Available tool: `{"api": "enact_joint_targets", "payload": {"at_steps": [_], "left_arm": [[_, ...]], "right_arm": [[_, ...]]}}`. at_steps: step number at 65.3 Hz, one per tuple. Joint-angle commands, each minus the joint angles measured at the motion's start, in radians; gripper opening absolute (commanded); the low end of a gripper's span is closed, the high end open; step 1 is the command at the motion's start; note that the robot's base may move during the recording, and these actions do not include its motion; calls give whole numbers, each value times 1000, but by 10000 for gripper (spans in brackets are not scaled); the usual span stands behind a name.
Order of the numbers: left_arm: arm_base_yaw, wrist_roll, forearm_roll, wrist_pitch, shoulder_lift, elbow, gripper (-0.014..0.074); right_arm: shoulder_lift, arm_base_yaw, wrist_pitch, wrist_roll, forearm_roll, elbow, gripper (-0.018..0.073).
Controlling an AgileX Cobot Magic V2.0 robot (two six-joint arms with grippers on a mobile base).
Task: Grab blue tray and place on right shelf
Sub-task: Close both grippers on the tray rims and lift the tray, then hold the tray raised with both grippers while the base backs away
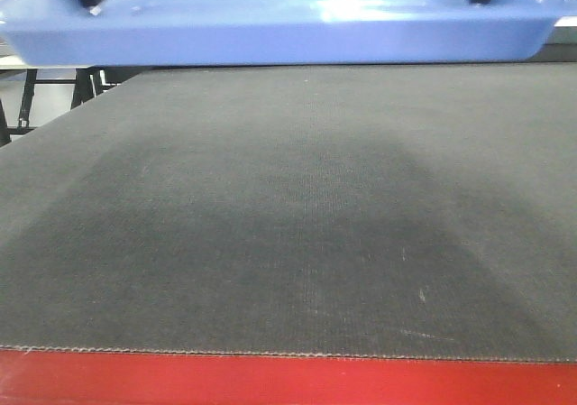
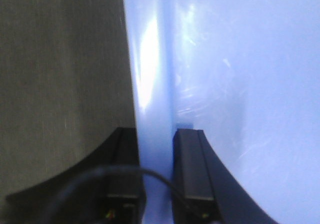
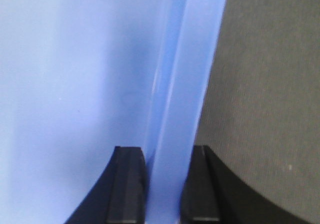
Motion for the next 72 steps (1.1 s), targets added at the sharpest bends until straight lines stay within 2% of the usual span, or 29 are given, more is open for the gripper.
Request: {"api": "enact_joint_targets", "payload": {"at_steps": [1,20,72], "left_arm": [[-34,0,69,64,-106,40,-41],[-99,-75,81,62,-234,190,-41],[-99,-77,70,73,-230,201,-48]], "right_arm": [[-100,8,-26,-17,-66,26,56],[-205,8,10,-17,-62,163,56],[-217,8,16,-17,-61,165,56]]}}
